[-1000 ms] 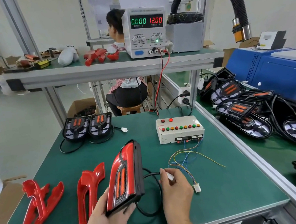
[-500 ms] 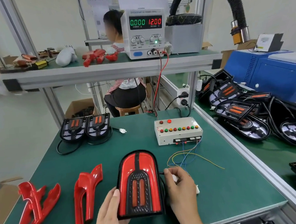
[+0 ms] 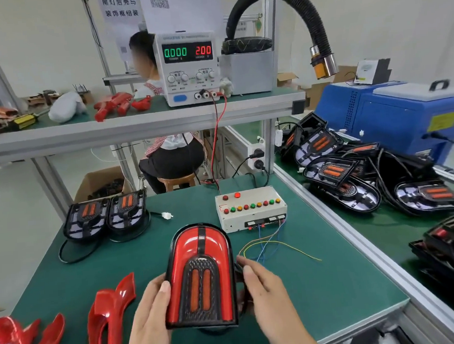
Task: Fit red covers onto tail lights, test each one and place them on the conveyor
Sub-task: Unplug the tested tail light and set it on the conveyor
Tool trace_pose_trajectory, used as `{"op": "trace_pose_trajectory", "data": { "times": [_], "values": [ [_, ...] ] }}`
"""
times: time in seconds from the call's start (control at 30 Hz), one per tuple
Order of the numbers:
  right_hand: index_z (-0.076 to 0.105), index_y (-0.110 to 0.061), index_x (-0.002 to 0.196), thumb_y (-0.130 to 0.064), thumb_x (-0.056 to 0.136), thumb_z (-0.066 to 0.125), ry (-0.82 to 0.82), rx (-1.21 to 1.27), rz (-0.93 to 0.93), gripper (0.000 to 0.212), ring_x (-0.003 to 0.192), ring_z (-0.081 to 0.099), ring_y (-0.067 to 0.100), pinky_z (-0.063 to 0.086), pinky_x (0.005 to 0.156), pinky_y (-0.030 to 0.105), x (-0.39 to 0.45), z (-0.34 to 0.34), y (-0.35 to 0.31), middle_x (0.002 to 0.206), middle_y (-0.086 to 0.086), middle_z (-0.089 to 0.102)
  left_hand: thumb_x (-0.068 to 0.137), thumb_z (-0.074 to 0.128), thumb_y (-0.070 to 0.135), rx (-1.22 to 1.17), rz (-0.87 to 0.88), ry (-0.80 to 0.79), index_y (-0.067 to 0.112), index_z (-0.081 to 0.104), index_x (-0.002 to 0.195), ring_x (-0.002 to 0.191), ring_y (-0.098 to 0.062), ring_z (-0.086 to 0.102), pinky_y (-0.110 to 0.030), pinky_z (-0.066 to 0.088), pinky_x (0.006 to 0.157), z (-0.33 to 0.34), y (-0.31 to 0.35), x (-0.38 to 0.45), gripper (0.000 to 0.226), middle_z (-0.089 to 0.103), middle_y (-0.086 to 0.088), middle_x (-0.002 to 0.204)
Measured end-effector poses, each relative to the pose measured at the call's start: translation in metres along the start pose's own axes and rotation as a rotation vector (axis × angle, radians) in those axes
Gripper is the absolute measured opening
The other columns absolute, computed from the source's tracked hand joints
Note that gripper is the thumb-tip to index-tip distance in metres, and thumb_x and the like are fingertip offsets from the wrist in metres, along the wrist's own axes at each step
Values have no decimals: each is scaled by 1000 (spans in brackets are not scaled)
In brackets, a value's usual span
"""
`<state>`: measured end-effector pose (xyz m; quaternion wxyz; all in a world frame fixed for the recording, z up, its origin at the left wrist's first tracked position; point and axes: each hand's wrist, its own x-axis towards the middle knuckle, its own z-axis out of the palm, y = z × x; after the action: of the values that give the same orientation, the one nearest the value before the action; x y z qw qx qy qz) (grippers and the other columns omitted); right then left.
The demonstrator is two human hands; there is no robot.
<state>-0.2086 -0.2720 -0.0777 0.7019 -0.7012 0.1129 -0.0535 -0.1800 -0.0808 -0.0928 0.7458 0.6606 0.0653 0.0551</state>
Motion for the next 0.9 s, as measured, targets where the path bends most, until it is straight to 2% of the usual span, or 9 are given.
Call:
{"op": "trace_pose_trajectory", "data": {
  "times": [0.03,0.1,0.23,0.37,0.57,0.67,0.77,0.83,0.9],
  "values": [
    [61,-34,133,-36,108,39,-15,-80,-19,33,102,66,-1,51,97,27,-3,-3,-4,109,-18,72,104,56,28,-13,6,-16,48,76,97,90,13,67,-13,53,81,10,9,-3,29,77,17,99],
    [62,-43,131,-48,106,36,-53,-144,-57,36,120,57,-7,43,108,25,-9,-11,-17,122,-24,68,96,56,37,69,93,-55,48,75,101,95,14,65,-19,49,92,25,15,-4,23,76,13,102],
    [57,-48,132,-49,104,44,-41,-204,-125,31,120,56,-9,44,105,24,-19,-38,-38,124,-30,65,98,56,46,30,56,-170,45,73,104,102,-8,71,-37,47,94,61,28,-5,18,77,10,104],
    [60,-42,130,-41,103,51,84,-166,-105,29,110,66,0,54,99,34,-33,-85,-57,118,-23,70,107,46,39,174,123,-332,63,68,98,94,8,67,-30,47,86,101,48,-12,33,74,25,102],
    [71,-43,109,-27,104,54,346,-148,-118,24,92,72,2,61,77,25,-63,-158,-70,103,-21,75,106,45,40,238,124,-605,60,70,93,91,12,65,-23,43,81,177,63,-37,34,73,28,98],
    [74,-34,109,-22,103,55,479,-154,-111,23,90,72,2,57,70,16,-80,-186,-75,99,-19,76,107,42,46,251,163,-724,41,75,96,89,-1,68,-31,48,86,213,63,-46,35,76,13,97],
    [75,-31,115,-28,102,56,597,-200,-112,23,101,70,4,58,86,28,-96,-211,-80,107,-16,76,95,37,69,251,197,-817,16,72,89,75,-9,63,-35,46,83,249,68,-56,64,74,-5,87],
    [77,-44,99,-24,102,55,661,-177,-159,30,90,72,2,60,75,25,-106,-227,-86,98,-16,77,84,37,77,217,172,-872,1,64,86,73,-13,55,-43,50,87,276,76,-65,81,69,-18,86],
    [77,-43,92,-20,102,55,736,-111,-172,33,85,72,-3,56,63,13,-115,-248,-91,93,-18,78,89,39,70,173,127,-955,-5,59,90,76,-19,55,-52,49,101,304,84,-77,78,67,-18,83]
  ]
}}
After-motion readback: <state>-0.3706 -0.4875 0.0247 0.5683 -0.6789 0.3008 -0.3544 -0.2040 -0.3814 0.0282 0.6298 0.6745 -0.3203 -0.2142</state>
